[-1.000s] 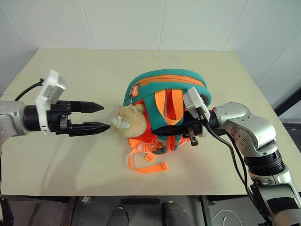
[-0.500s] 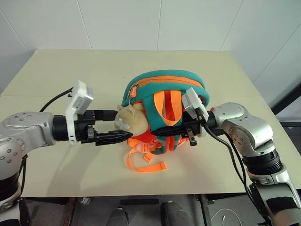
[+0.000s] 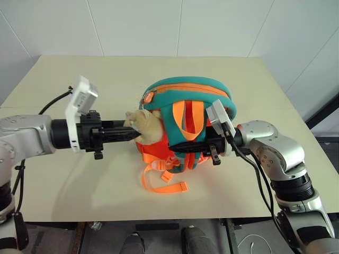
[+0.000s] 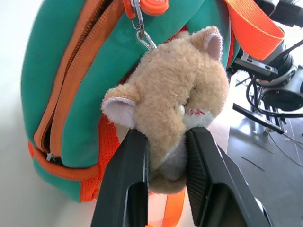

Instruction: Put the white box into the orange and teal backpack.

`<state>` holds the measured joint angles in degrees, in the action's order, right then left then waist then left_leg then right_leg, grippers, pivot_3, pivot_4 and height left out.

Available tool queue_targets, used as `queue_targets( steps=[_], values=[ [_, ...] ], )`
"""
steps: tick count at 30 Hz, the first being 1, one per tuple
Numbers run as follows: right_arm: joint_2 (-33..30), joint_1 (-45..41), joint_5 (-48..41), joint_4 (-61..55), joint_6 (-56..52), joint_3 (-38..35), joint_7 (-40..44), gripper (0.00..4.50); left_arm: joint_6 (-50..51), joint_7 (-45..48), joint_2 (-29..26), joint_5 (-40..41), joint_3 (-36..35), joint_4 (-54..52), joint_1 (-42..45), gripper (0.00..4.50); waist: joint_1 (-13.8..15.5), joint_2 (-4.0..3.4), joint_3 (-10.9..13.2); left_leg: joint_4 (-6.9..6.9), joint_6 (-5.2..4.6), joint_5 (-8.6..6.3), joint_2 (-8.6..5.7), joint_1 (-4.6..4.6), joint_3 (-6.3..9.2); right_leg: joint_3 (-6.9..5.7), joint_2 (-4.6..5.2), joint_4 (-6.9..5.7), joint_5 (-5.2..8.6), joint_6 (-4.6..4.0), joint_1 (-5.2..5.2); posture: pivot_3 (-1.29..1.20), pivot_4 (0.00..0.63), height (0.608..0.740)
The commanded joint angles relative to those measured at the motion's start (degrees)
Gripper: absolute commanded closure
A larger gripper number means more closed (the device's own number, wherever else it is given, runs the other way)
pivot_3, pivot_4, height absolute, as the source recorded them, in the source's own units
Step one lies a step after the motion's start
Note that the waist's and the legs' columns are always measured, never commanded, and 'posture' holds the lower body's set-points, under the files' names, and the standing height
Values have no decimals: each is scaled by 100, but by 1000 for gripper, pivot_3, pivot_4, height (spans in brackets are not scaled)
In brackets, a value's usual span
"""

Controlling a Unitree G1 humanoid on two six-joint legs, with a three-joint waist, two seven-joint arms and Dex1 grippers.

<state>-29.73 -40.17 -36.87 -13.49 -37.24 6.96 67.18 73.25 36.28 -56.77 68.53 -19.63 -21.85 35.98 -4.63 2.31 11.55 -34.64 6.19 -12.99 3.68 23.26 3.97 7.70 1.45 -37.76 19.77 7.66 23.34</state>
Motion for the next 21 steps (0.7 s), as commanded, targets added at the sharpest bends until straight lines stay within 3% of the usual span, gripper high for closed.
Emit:
queue_targets(
  steps=[1, 10, 17, 21],
  values=[
    [19, 269, -342, -426, -30, -222, -93, 4500, -220, 63, -494, -386, -318, 368, 7, 3861, 1, 2, 1, 0, 0, 0, 0, 0, 0, 0, 0, 0, 0, 0, 0, 0, 150, 740],
    [-13, 588, -625, -833, -310, -219, -474, 4500, -925, 773, -1132, -1434, -90, 1331, -416, 3906, -7, -2, 3, 8, 1, -1, 0, 0, -2, 0, 0, 3, 2, -3, 4, 0, 150, 740],
    [-37, 561, -611, -799, -289, -172, -538, 4500, -1470, 1299, -1233, -2588, 1267, 1643, -830, 3920, -11, -2, 3, 29, 1, -1, 1, -3, -4, 0, -1, 5, 6, -11, 11, 0, 150, 740],
    [-41, 519, -571, -743, -257, -168, -545, 4500, -1664, 1361, -970, -3043, 1869, 1794, -759, 3921, -7, -3, 3, 31, 1, -1, 1, 1, -5, 0, -1, 11, 7, -11, 13, 0, 150, 740]
  ],
)
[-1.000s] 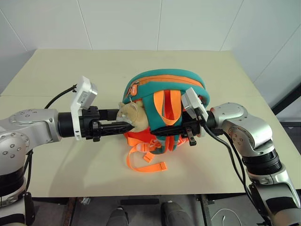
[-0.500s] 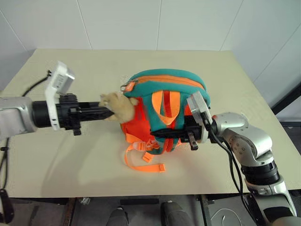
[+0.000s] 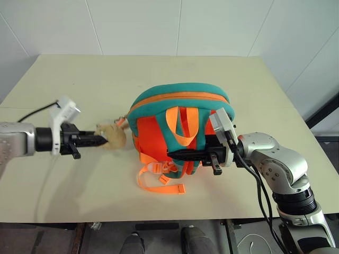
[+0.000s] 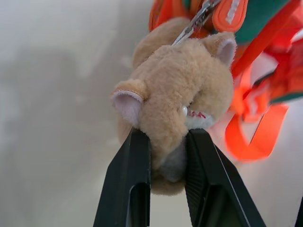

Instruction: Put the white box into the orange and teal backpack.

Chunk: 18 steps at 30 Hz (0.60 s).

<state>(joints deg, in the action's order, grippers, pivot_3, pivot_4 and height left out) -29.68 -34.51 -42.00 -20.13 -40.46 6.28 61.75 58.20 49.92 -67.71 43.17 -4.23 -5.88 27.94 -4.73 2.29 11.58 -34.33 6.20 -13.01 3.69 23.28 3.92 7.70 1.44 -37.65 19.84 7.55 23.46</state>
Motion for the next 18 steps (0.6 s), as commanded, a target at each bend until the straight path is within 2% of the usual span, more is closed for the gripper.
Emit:
queue_targets(
  steps=[1, 4, 10, 15, 18],
  values=[
    [-45, -58, -45, -68, 73, -100, -7, 4500, -219, -43, 266, -654, 511, 271, 94, 3921, 14, -3, -1, 2, 0, 0, 0, -1, 0, 0, 0, 1, 0, 0, -1, 0, 150, 740],
    [-48, -89, -23, -35, 81, -90, -14, 4500, -355, -81, 632, -980, 793, 491, 274, 3921, 21, -3, -1, 0, 0, 0, 0, -3, 0, 0, -1, -4, 0, 0, -1, 0, 150, 740],
    [-88, -145, 43, 26, 47, -46, -7, 4500, -653, 175, 939, -1479, 1230, 831, 364, 3939, 29, -2, -3, -7, 0, 0, 0, -6, 0, 0, -1, -10, -1, 1, -5, 0, 150, 740],
    [-310, -213, 88, 84, -250, -4, -77, 4500, -980, 287, 1235, -1574, 1023, 970, 532, 3939, 84, -3, -3, -40, -2, 0, -1, -10, 0, 0, -1, -17, -4, 6, -21, 0, 150, 740],
    [-629, -203, 57, 78, -471, -128, -37, 3515, -836, 412, 1323, -1166, 454, 793, 511, 2897, 147, -2, -2, -65, -5, -2, -1, -5, 0, 0, -1, -15, -9, 11, -25, 0, 150, 740]
  ],
)
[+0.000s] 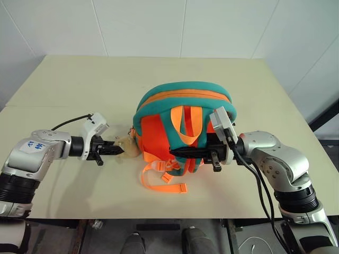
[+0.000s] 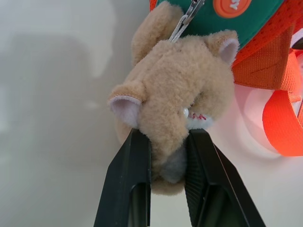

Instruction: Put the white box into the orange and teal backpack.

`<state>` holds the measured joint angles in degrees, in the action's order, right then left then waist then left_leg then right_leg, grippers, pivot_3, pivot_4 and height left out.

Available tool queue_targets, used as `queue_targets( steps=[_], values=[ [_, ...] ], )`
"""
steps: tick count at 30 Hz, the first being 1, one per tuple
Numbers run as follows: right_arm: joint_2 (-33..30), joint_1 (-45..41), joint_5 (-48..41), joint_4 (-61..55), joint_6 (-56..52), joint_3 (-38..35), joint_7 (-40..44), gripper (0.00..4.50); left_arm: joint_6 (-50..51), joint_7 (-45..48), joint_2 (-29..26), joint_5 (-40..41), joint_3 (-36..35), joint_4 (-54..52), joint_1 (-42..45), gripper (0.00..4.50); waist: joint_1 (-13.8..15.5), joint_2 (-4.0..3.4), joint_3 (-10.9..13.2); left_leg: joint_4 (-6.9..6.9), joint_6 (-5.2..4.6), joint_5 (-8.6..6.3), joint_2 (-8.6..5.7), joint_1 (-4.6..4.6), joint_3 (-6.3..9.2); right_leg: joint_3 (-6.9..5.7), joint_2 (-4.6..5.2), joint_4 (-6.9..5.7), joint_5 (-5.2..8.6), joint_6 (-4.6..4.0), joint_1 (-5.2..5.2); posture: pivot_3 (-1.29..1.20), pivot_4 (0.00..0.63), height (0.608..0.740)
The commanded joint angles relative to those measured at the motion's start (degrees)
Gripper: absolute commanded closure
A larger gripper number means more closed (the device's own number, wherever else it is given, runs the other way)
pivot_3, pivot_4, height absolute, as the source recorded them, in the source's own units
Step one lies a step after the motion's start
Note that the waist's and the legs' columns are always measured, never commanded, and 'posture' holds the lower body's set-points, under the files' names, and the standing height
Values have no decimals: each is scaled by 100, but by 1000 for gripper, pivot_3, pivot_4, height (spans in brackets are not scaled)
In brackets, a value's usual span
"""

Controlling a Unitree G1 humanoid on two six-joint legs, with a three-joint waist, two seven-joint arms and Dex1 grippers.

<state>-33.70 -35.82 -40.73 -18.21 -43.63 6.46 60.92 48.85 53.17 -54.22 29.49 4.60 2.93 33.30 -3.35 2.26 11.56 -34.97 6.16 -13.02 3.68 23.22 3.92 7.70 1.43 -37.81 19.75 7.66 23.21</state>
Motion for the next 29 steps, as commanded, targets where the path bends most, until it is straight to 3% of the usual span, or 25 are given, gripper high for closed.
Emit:
queue_targets(
  steps=[1, 6, 10, 11, 17, 21, 26, 29],
  values=[
    [-349, -60, -99, -146, -185, -205, 97, 3231, 165, 121, -58, 267, -562, -142, -79, 2611, 13, 1, 0, -3, -1, 0, 0, 1, 0, 0, 0, 0, 0, 0, 0, 0, 150, 740],
    [-931, -16, -205, -317, -303, -474, 239, 1540, 241, 138, -202, 391, -1225, -274, -389, 1030, 13, 1, 0, 2, -15, -9, 1, 6, 0, 0, 0, 2, 0, 1, 4, 0, 150, 740],
    [-1450, 64, -221, -415, -362, -748, 313, 377, 208, 213, -337, 504, -1785, -352, -687, 2, 9, 0, 1, 20, -19, -13, 2, 8, 0, 0, 1, 7, 4, -4, 14, 0, 150, 740],
    [-1704, 128, -218, -447, -399, -893, 382, 25, 143, 281, -397, 548, -2015, -358, -839, 0, 17, 0, 1, 24, -19, -13, 2, 8, 0, 0, 1, 8, 6, -5, 15, 0, 150, 740],
    [-3113, 658, 145, -235, -97, -1430, 979, 25, -294, 621, -627, 519, -2803, -186, -1515, 0, 36, -8, 7, 36, -18, -18, 1, 7, -8, 0, 6, 26, 11, -9, 14, 0, 150, 740],
    [-3849, 822, 909, 584, 536, -1672, 1060, 25, -1382, 863, -439, 364, -3088, 335, -1444, 0, 33, -12, 9, 28, -18, -19, 1, 6, -18, 2, 9, 34, 10, -9, 13, 0, 150, 740],
    [-3464, 951, 755, 976, 437, -2416, 494, 25, -2692, 991, 172, 541, -3375, 806, -1024, 0, 30, -12, 9, 23, -18, -19, 2, 3, -33, 19, 9, 35, 4, 0, 13, 0, 150, 740],
    [-3220, 1150, 695, 828, 361, -2629, 249, 25, -2910, 1180, 302, 614, -3342, 802, -960, 0, 27, -12, 9, 24, -18, -20, 1, 5, -41, 29, 9, 33, 0, 8, 14, 0, 150, 740]
  ],
)
